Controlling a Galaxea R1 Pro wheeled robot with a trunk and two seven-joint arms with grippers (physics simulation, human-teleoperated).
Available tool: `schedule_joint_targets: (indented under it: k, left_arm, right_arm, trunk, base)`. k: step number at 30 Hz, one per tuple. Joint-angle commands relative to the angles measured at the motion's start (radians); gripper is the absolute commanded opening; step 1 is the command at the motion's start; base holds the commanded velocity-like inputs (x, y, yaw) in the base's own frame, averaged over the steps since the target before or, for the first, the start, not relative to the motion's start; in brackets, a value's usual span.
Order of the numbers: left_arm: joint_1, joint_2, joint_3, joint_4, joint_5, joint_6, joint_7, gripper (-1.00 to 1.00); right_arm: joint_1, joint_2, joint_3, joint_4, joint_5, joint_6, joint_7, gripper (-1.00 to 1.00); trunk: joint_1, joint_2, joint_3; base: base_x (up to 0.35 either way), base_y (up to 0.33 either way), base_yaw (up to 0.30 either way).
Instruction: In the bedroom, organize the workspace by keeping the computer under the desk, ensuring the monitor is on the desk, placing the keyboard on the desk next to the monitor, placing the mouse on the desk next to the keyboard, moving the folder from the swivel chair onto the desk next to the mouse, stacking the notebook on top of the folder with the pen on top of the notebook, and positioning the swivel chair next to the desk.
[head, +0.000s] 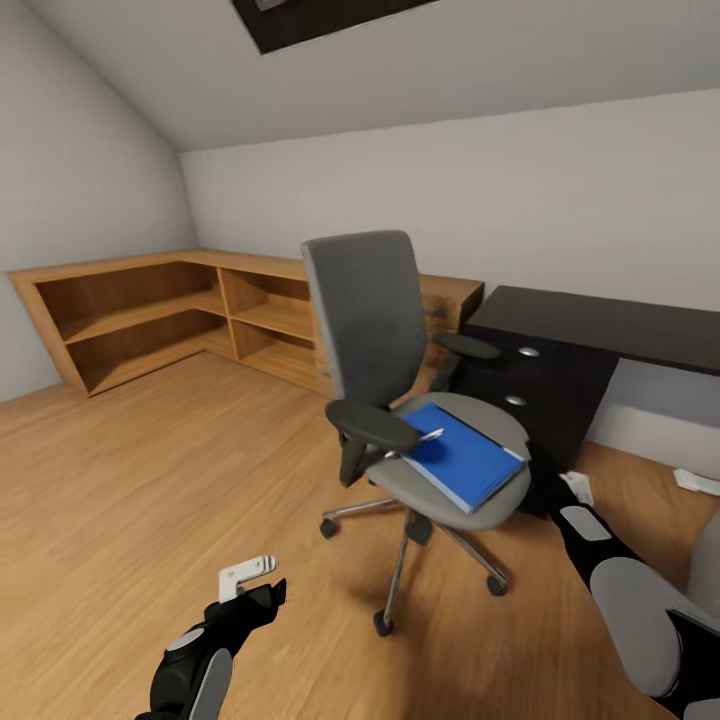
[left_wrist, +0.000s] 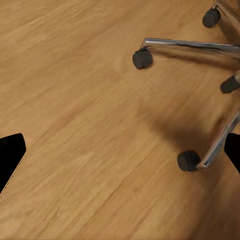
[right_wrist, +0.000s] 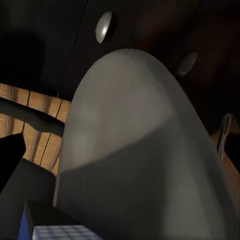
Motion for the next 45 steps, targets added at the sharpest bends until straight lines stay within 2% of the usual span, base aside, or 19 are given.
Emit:
schedule_joint_targets:
  k: [1,20,26,45]
  left_arm:
    - [-0.001,0.000,-0.001,0.000,0.010,0.003,0.009,1.00]
    - [-0.001,0.000,-0.009,0.000,0.010,0.002,0.009,1.00]
    - [-0.001,0.000,-0.009,0.000,0.010,0.003,0.009,1.00]
    - [-0.001,0.000,-0.009,0.000,0.010,0.003,0.009,1.00]
  right_arm:
    - [-0.001,0.001,0.010,0.002,-0.010,0.002,0.007,1.00]
    - [-0.001,0.000,0.010,0.002,-0.010,0.003,0.008,1.00]
    - [-0.001,-0.002,0.010,0.002,-0.009,0.004,0.010,1.00]
    - [-0.001,0.005,0.010,-0.003,-0.011,0.003,0.010,1.00]
  trunk:
    - [0.000,0.000,-0.001]
    - [0.000,0.000,-0.001]
    - [0.000,0.000,-0.001]
    - [0.000,0.000,-0.001]
  base:
    - [0.000,0.000,0.270]
    - [0.021,0.000,0.262]
    - [0.238,-0.024,0.033]
    - [0.029,-0.002,0.001]
